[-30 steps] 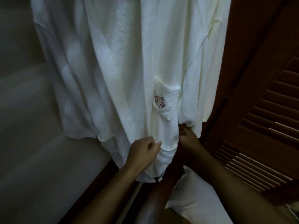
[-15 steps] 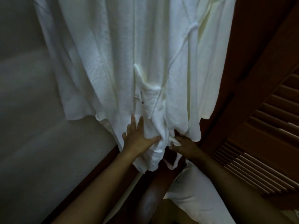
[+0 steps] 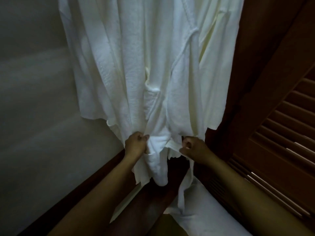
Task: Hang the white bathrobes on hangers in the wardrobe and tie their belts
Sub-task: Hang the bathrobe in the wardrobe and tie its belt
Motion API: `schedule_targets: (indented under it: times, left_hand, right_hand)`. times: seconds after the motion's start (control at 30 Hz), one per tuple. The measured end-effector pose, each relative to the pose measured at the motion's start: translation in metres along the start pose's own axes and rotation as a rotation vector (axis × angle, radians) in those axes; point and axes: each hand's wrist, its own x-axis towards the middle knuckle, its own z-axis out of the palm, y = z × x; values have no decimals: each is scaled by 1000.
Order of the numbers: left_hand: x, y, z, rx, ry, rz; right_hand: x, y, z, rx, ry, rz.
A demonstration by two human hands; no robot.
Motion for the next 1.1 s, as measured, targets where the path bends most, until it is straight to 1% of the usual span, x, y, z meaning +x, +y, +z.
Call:
schedule_targets:
  times: [0.07,0.1,0.17,0.3,0.37,0.43,0.5,0.53,0.6,0.63,0.67,0.77,0.8,0.87,0.93,1.0,1.03,1.1]
  left_hand:
    - [-3,-1,4,-93,-35,-52]
    - [-6,-1,6,-176,-62,-69]
    - [-12,-3,10,-218,-90,-75]
    - [-24,-10,15,-165,-228,46]
    - [-36,-14,16,-75,-286,157]
    - [-52,-16,18,-93,-442,198]
    - [-69,-14,20,-251,-676,171]
    - [-75,-17,23,-317,-713,155]
    - [-82,-25,21,-348,-613,72]
    - [-86,-27,14,-328,-531,33]
    - [-85,-32,8,-311,-479,-2]
    - [-82,-48,-12,-352,-488,-87]
    - [-82,-52,-17,-347,-481,-79]
    - [-82,-60,-26,-260,-429,12]
    - [-83,-65,-35,-69,-382,158]
    - [-80,-72,-47,98,-306,284]
    - [-77,-78,-54,141,-273,313]
    - [-68,-90,-70,192,-208,308]
  right_hand:
    - [-7,2,-2,-115,11,-19]
    - [-10,3,-1,-140,6,4]
    - [-18,2,0,-182,6,50]
    - [-30,-2,9,-193,37,70]
    - [-33,-13,13,-145,43,67]
    - [-37,-33,18,-64,32,50]
    - [-39,-54,25,67,40,2]
    - [-38,-62,30,143,51,-7]
    - [-35,-73,38,291,55,11]
    - [-32,-76,42,323,79,15]
    - [-28,-74,47,307,134,20]
    - [-21,-75,64,258,310,88]
    - [-18,-80,71,284,333,72]
    - [-10,-92,82,338,322,-2]
    - [-2,-106,88,375,305,-34]
    - [7,-113,90,300,343,-20]
    - [9,-114,88,253,364,-5]
    - [14,-112,83,226,385,27]
